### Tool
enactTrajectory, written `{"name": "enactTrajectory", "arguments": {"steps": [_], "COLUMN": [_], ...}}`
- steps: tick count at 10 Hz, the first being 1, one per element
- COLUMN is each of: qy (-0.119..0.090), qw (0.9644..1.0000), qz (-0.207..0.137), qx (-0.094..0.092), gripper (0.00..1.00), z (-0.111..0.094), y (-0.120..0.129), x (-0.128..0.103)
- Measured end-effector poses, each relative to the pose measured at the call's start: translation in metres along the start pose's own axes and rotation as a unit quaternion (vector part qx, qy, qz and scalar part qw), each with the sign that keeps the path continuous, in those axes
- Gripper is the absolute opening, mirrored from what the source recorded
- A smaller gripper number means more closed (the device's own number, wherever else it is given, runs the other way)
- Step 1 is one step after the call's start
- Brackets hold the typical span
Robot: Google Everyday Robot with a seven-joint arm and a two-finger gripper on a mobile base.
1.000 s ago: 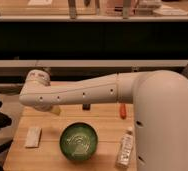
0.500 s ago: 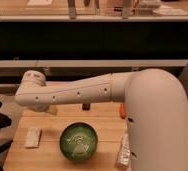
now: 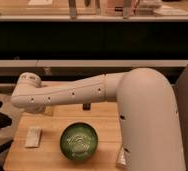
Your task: Place the white sponge in the ceramic bowl
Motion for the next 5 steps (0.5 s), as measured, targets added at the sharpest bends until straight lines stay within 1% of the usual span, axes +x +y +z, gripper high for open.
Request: {"name": "enactTrajectory", "arguments": {"steps": [1, 2, 4, 5], "qy": [-0.001, -0.004, -0.011, -0.013], "qw": [1.0, 0.9999, 0.9994, 0.9991], "qz": [-0.003, -0.011, -0.033, -0.041], "qx": [0.0, 0.002, 0.006, 0.004], "gripper": [0.8, 0.8, 0.8, 0.8], "z": [0.002, 0.005, 0.013, 0.015], "y": [0.002, -0.002, -0.019, -0.023], "x": [-0.001, -0.005, -0.016, -0.018]}}
